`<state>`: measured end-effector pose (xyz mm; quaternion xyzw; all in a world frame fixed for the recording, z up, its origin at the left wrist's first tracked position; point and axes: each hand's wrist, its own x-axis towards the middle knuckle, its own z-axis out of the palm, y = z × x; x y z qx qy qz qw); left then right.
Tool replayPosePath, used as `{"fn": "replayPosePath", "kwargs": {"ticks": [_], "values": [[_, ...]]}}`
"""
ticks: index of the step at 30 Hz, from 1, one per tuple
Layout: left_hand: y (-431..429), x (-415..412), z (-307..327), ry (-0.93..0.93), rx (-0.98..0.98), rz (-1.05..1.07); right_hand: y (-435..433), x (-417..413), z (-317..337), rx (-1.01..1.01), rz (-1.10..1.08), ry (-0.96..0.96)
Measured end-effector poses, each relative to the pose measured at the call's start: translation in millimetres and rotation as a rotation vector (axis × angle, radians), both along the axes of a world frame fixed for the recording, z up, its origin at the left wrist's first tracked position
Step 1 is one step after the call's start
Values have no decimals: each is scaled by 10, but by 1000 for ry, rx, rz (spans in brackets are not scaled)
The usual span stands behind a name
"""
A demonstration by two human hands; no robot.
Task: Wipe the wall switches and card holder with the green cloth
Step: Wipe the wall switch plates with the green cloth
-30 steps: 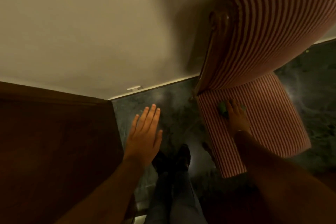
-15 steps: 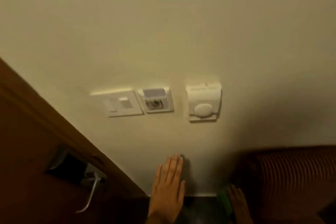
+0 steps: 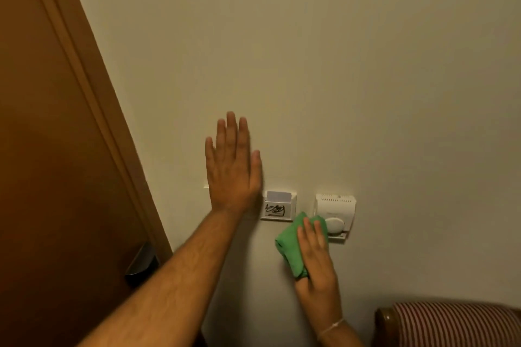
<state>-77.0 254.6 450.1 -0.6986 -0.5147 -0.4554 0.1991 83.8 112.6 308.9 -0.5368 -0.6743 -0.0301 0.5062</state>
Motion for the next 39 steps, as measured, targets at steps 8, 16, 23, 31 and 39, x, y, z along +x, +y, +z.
{"fn": "replayPosePath", "kwargs": {"ticks": [8,16,23,31,39], "values": [[516,-125,55,29,144,-58,443,-229,-137,26,-23,-19],[714,-169,-67,64,271,-114,672,-291,-485,124,-182,31],[740,-168,-83,64,287,-113,786,-447,-493,133,-211,177],[789,-159,-105,59,331,-98,860,-867,-494,144,-231,151],[789,-171,-95,60,313,-77,816,-558,-627,146,-214,53]]}}
